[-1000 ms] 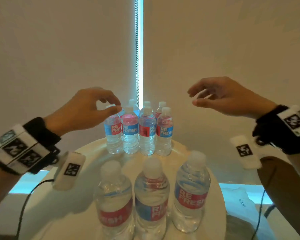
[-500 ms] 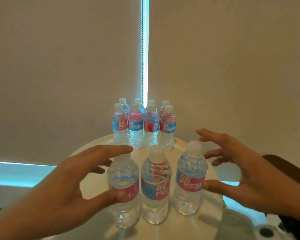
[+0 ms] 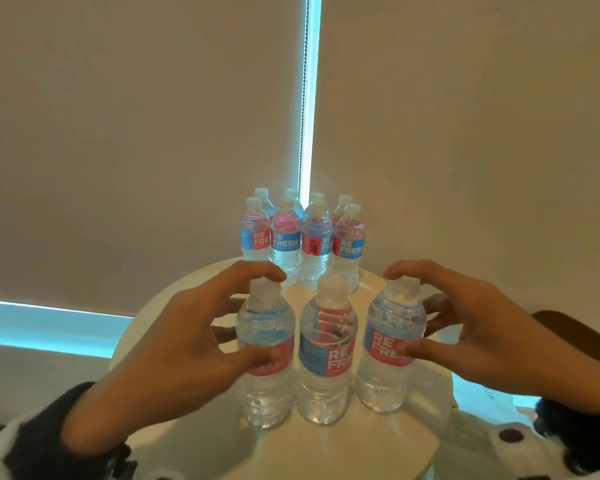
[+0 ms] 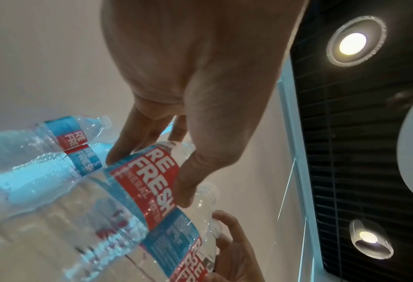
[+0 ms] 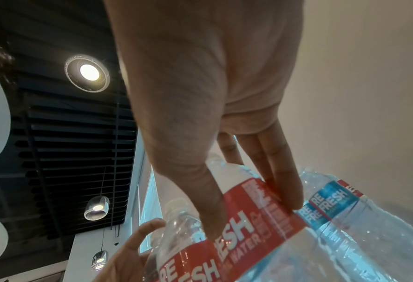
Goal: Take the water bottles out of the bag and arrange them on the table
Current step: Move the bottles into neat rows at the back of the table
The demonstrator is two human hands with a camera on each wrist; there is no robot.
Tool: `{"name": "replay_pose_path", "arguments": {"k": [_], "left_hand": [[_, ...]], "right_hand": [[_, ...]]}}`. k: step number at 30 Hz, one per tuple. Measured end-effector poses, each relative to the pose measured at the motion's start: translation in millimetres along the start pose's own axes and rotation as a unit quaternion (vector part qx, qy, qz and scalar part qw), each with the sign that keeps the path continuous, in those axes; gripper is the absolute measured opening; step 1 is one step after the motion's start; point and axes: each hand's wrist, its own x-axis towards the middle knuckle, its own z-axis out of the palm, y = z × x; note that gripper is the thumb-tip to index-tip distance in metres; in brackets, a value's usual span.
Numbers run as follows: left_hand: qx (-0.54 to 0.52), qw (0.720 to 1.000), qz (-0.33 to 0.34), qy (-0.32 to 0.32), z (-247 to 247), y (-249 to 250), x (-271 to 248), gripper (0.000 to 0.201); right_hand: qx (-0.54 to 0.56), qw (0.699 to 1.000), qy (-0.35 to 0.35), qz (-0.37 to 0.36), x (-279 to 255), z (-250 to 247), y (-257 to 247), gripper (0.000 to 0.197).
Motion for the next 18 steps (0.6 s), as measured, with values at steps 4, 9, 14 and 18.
{"name": "replay_pose_path", "arguments": {"k": [4, 9, 14, 18], "left_hand": [[-0.029, 1.0, 0.0, -0.003, -10.1, -12.4, 16.8, 0.071], [-0.03, 0.999, 0.032, 0.014, -20.8, -30.1, 47.6, 0.069], [0.017, 0.999, 0.021, 0.034, -24.4, -47.7, 82.5, 0.067], [0.032, 0.998, 0.008, 0.048, -22.5, -64.5, 108.2, 0.067]], "right_hand": [[-0.009, 1.0, -0.004, -0.013, 20.6, -3.5, 0.8, 0.072], [-0.03, 0.998, 0.028, -0.046, 64.9, -3.9, 4.2, 0.069], [-0.045, 0.997, 0.014, -0.061, 117.1, 12.7, 14.1, 0.067], [-0.06, 0.996, -0.005, -0.062, 154.3, 32.6, 27.5, 0.066]]}}
